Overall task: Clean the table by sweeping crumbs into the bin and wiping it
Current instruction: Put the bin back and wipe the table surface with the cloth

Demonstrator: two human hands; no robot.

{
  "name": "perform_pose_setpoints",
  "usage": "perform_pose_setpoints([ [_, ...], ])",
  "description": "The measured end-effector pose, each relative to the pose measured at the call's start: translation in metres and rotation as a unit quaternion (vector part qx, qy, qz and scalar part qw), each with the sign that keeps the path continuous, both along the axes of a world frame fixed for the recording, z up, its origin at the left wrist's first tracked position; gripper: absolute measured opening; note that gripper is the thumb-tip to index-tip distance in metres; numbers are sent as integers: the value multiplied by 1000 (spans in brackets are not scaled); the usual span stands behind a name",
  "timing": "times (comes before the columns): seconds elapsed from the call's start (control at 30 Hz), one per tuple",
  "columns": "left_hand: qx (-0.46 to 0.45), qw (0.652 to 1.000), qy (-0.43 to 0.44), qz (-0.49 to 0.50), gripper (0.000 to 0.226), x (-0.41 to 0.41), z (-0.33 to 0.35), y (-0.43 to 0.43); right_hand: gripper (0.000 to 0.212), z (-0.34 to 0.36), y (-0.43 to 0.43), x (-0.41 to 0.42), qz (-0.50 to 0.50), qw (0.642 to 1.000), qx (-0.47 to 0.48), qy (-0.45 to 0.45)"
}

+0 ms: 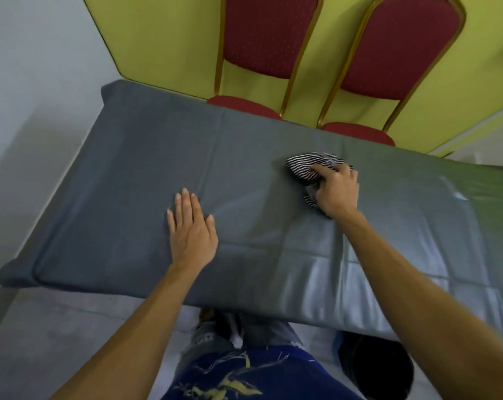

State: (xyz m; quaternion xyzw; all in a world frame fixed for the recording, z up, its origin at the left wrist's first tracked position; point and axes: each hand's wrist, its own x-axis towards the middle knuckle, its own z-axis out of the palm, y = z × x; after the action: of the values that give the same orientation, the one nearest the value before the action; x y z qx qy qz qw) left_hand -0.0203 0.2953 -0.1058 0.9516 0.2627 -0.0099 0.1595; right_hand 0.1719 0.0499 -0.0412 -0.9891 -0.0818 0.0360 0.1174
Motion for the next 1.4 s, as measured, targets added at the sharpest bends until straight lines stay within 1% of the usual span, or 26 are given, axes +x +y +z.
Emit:
perform_pose_setpoints([
  [0.07,-54,998,-17,40,63,3,8,-13,52,9,16,-21,8,999,37,-8],
  [0.13,-66,995,-49,48,63,6,19,-43,57,10,28,-55,78,994,74,-26],
  [0.17,-63,996,-61,34,64,7,22,-63,56,6,30,-73,125,989,78,-30],
  [0.23,-69,995,-68,8,64,9,21,-100,44,-5,29,-96,202,978,55,-23],
  [0.27,-74,995,-64,10,63,8,17,-111,47,-10,29,-100,227,973,41,-27],
  [0.33,-51,997,-45,26,61,5,9,-125,53,-13,21,-86,251,967,48,-18],
  [0.4,-3,999,-27,38,62,6,4,-128,54,-12,8,-56,272,961,50,-11],
  [0.47,13,998,-19,50,63,10,2,-128,54,-9,-9,-16,273,961,41,-1],
  [0.57,36,998,-9,41,62,11,-2,-132,57,-7,-40,57,240,971,8,-3],
  [0.67,40,999,-2,30,63,11,-3,-129,53,-6,-70,129,166,986,-25,-18],
  [0.73,28,999,0,41,64,13,0,-131,48,-1,-83,162,96,995,-19,-3],
  [0.77,18,998,-5,58,64,16,3,-135,50,2,-85,170,66,998,-7,14],
  [0.8,8,997,-15,78,64,18,8,-143,51,6,-86,171,50,998,10,25],
  [0.87,1,995,-33,91,63,23,16,-167,47,16,-82,152,76,996,46,10],
  [0.93,7,997,-39,63,61,27,17,-200,45,20,-79,105,155,984,85,-11],
  [1.0,5,999,-23,48,61,28,11,-226,49,13,-81,43,249,962,114,-8],
  [1.07,11,999,3,46,60,24,3,-239,47,0,-89,-9,320,941,106,9],
  [1.1,21,999,11,45,58,23,1,-242,44,-6,-95,-24,338,937,90,16],
  [1.17,45,998,20,41,58,22,0,-242,47,-13,-106,-27,341,937,73,17],
  [1.27,56,997,23,42,63,24,1,-244,47,-13,-117,12,316,945,79,12],
  [1.33,51,997,24,43,64,24,2,-245,45,-14,-129,54,268,962,55,-10],
  [1.4,50,997,26,43,64,24,2,-246,47,-13,-143,101,188,981,30,-30],
])
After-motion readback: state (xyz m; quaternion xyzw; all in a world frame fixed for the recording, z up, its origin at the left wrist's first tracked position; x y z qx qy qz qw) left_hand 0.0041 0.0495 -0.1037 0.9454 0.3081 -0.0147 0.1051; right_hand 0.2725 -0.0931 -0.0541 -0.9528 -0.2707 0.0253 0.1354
